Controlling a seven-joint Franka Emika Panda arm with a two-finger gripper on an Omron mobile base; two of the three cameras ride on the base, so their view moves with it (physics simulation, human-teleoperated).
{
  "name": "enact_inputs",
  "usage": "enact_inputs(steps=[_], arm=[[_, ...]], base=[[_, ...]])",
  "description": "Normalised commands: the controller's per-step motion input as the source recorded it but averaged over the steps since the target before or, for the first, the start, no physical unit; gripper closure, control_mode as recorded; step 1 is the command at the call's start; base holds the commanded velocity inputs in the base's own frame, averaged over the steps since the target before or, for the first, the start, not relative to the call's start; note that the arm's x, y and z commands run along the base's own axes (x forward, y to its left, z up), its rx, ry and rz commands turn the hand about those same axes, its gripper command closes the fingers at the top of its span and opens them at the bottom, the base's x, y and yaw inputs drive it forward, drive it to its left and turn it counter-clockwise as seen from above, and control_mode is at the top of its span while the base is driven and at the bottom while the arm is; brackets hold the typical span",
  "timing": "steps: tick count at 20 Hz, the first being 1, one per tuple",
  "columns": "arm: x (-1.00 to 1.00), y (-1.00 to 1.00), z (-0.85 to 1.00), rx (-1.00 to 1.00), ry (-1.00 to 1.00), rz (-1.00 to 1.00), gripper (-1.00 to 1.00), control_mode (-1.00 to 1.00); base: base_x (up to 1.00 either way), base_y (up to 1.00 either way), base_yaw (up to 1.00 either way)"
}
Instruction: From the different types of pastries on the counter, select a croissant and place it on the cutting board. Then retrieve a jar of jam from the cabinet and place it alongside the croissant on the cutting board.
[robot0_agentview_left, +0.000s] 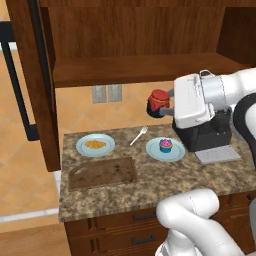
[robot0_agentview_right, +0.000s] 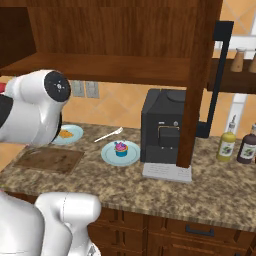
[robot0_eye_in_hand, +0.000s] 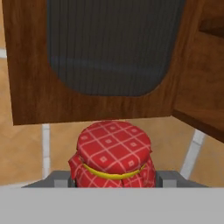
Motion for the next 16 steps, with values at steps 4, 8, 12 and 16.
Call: enact_inputs(steps=[4,8,12,16], arm=[[-0.32,-0.11,-0.44,0.0,0.0,0.0,1.0,-1.0],[-0.03,0.0,-0.61,0.0,0.04,0.0,1.0,-1.0],[0.0,-0.25,-0.35,0.0,0.04,0.03,1.0,-1.0],[0.0,-0.08,-0.22,0.0,0.21,0.05,1.0,-1.0]], base=[[0.0,0.0,0.0],[0.0,0.0,0.0],[0.0,0.0,0.0],[0.0,0.0,0.0]])
